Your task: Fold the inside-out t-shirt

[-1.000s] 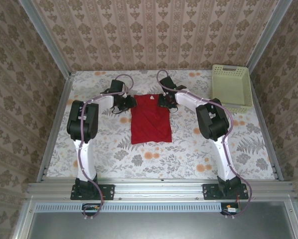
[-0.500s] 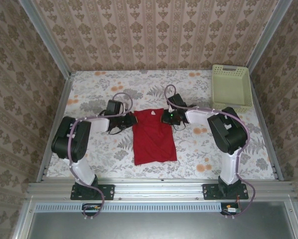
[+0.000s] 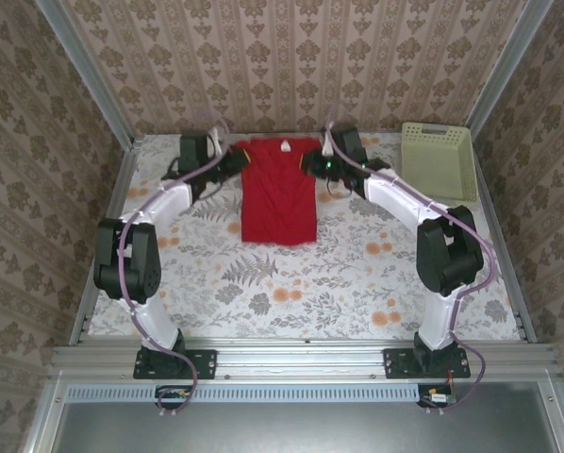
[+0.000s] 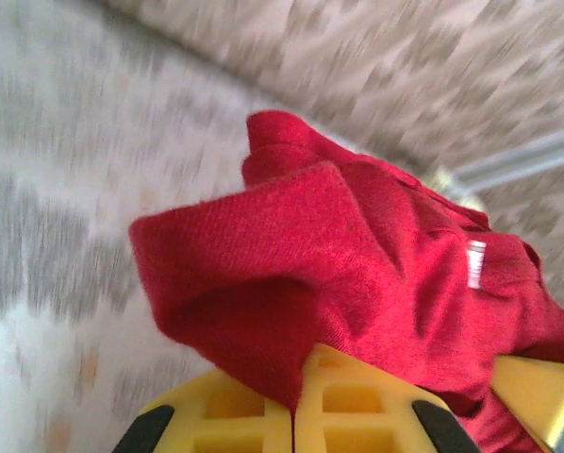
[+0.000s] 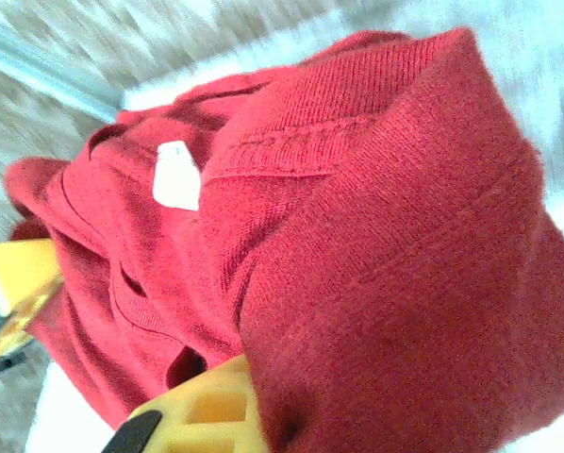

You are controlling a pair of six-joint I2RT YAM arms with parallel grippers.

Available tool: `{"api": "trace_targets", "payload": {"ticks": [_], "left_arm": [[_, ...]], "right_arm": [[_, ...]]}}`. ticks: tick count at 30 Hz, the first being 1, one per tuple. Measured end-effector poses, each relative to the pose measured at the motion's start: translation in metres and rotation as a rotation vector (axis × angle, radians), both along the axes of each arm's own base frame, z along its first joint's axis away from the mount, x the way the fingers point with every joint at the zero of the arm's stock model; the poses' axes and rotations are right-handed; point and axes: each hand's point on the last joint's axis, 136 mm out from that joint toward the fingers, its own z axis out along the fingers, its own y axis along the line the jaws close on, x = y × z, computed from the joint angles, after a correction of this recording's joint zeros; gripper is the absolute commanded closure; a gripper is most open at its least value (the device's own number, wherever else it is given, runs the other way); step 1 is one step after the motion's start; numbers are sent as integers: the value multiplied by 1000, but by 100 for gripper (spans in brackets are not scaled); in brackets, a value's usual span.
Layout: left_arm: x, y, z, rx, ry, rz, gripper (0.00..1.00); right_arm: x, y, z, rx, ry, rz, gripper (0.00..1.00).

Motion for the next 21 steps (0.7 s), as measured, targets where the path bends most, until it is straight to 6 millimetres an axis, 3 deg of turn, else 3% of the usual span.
{"api": "trace_targets", "payload": {"ticks": [3, 4, 6, 9, 12, 14, 16, 18, 19, 21], "left_arm": [[17, 12, 52, -11, -119, 17, 100], [15, 14, 63, -10, -146, 14, 100], [3, 11, 66, -7, -167, -5, 100], [-37, 0, 29, 8, -117, -49, 100], [-91, -20, -43, 41, 10, -119, 100], [-141, -33, -101, 84, 129, -183, 100], [-190, -42, -143, 130, 225, -246, 100], [-228, -46, -160, 166, 262, -288, 100], [-240, -46, -158, 180, 253, -297, 100], [-248, -47, -137, 183, 179, -293, 100]], "right_arm": [[19, -4, 55, 22, -131, -4, 100], [20, -4, 64, 27, -155, 0, 100], [15, -4, 63, 27, -173, 15, 100], [-16, -6, 12, -6, -97, 35, 100], [-65, -14, -72, -59, 65, 58, 100], [-105, -22, -126, -90, 183, 69, 100], [-142, -30, -163, -119, 277, 78, 100], [-171, -34, -175, -134, 318, 93, 100], [-179, -33, -172, -136, 311, 100, 100], [-187, -28, -151, -128, 254, 111, 100]]}}
